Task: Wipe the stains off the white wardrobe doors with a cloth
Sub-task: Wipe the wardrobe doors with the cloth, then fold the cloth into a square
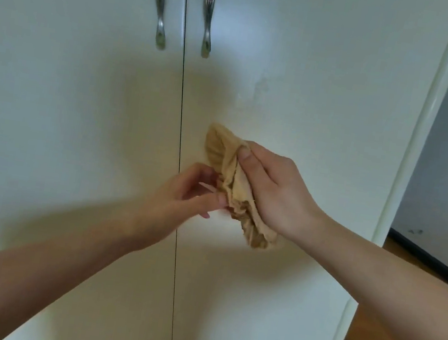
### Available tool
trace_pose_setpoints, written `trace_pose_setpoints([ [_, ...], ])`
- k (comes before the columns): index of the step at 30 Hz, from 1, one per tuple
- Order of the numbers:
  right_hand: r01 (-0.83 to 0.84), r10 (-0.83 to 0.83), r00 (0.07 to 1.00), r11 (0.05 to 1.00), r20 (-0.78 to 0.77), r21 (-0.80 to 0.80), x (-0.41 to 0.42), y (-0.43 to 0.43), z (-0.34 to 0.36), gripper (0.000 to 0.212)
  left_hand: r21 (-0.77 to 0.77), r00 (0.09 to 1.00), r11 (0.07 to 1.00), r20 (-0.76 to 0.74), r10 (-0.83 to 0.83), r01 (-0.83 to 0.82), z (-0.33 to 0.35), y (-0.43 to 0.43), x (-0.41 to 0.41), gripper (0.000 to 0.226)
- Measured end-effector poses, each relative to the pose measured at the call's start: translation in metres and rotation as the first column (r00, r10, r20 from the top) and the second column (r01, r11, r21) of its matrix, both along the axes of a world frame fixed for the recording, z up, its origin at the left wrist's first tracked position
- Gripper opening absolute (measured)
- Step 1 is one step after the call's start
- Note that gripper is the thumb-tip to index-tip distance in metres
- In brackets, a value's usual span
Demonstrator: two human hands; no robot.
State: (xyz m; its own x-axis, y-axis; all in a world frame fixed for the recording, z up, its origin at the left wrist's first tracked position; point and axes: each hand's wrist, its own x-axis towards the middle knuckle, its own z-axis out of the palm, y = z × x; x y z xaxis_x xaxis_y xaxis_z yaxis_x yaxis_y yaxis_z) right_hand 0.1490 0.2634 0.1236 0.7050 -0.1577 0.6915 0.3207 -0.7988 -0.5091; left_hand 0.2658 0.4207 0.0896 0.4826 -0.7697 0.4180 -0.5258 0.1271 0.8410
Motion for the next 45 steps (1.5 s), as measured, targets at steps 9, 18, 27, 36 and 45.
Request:
trace_pose_setpoints([
  [9,0.086,-0.092,0.991,0.994,-0.095,-0.067,0.018,0.031,0.145,0.050,-0.315,0.928,0.900,0.121,0.352,-0.301,0.104,0.077,0.011,0.035],
  [18,0.057,-0.158,0.849,0.976,-0.504,-0.210,0.053,0.073,0.336,0.045,0.080,0.858,0.938,0.437,0.271,-0.338,0.297,0.084,-0.001,0.040],
  [27,-0.134,-0.069,0.634,0.971,-0.770,-0.198,0.047,0.118,0.531,0.060,0.132,0.888,0.879,0.117,0.445,-0.458,0.497,0.134,0.051,0.016],
  [36,-0.144,-0.068,0.685,0.963,-0.725,-0.227,0.035,0.144,0.682,0.027,0.621,0.643,0.487,0.752,-0.147,-0.615,0.710,0.233,0.073,0.052],
  [45,-0.049,0.339,0.899,0.705,-0.276,0.708,0.033,0.167,0.678,0.039,0.299,0.900,0.954,-0.413,0.139,-0.010,0.691,0.308,0.108,0.034],
])
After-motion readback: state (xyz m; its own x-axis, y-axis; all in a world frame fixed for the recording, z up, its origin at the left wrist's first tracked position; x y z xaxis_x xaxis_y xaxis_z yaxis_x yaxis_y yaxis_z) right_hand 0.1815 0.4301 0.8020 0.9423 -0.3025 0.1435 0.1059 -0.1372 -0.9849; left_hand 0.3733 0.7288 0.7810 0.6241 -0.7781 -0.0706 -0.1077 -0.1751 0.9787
